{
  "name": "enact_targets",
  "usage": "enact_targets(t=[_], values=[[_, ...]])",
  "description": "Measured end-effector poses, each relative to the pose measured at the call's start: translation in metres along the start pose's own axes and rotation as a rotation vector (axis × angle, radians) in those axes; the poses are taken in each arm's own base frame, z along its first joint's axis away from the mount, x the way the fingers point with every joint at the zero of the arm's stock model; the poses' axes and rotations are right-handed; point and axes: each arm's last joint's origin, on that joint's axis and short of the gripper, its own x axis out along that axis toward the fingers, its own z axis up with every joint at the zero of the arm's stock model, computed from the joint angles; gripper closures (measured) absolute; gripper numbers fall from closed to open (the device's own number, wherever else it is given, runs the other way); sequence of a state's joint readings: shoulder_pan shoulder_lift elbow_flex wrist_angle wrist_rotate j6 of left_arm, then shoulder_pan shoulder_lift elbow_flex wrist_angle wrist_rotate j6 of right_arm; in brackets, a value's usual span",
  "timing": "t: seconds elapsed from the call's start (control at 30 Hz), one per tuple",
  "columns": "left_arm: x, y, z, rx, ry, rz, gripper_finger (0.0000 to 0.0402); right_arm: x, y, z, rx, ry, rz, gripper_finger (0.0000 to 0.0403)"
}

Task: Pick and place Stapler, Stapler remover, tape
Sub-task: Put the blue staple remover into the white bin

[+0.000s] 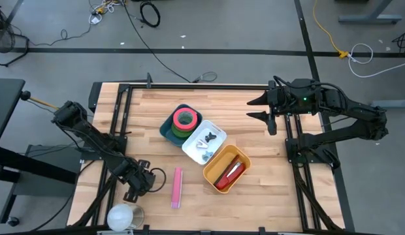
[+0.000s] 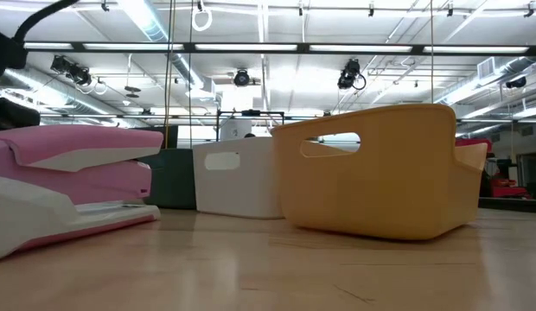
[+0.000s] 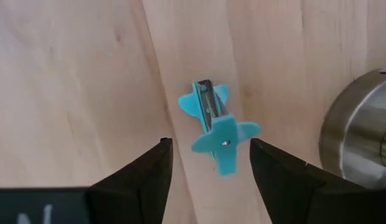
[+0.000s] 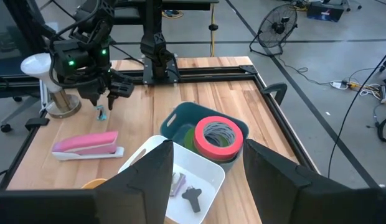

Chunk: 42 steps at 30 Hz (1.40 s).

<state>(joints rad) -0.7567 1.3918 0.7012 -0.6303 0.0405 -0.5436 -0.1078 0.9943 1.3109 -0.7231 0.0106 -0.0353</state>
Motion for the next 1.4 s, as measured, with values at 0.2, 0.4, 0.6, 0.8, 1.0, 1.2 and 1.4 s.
enact_targets(t=[0.2,0.4,0.6,0.8,1.0,1.2,1.4], values=[[0.0043,0.0025,-0.0039,-0.049,0.012,0.0,0.0186,0.0,0.0,0.0,0.0,0.0,0.0,0.0209],[0.0043,0.0021,-0.0032,-0.049,0.005,-0.004,0.0187,0.0,0.0,0.0,0.0,0.0,0.0,0.0209],[0.0043,0.002,-0.0032,-0.048,0.006,-0.006,0.0221,0.0,0.0001,0.0,-0.001,0.0,0.0,0.0209],[0.0043,0.002,-0.0031,-0.049,0.006,-0.007,0.0269,0.0,0.0,0.0,0.0,0.0,0.0,0.0209],[0.0043,0.002,-0.0032,-0.049,0.006,-0.007,0.0302,0.0,0.0,0.0,0.0,0.0,0.0,0.0209],[0.0043,0.002,-0.0032,-0.049,0.006,-0.007,0.0324,0.0,0.0001,0.0,-0.001,0.0,0.0,0.0209],[0.0043,0.002,-0.0031,-0.048,0.006,-0.008,0.0342,0.0,0.0001,-0.0001,0.0,0.001,0.0,0.0209]])
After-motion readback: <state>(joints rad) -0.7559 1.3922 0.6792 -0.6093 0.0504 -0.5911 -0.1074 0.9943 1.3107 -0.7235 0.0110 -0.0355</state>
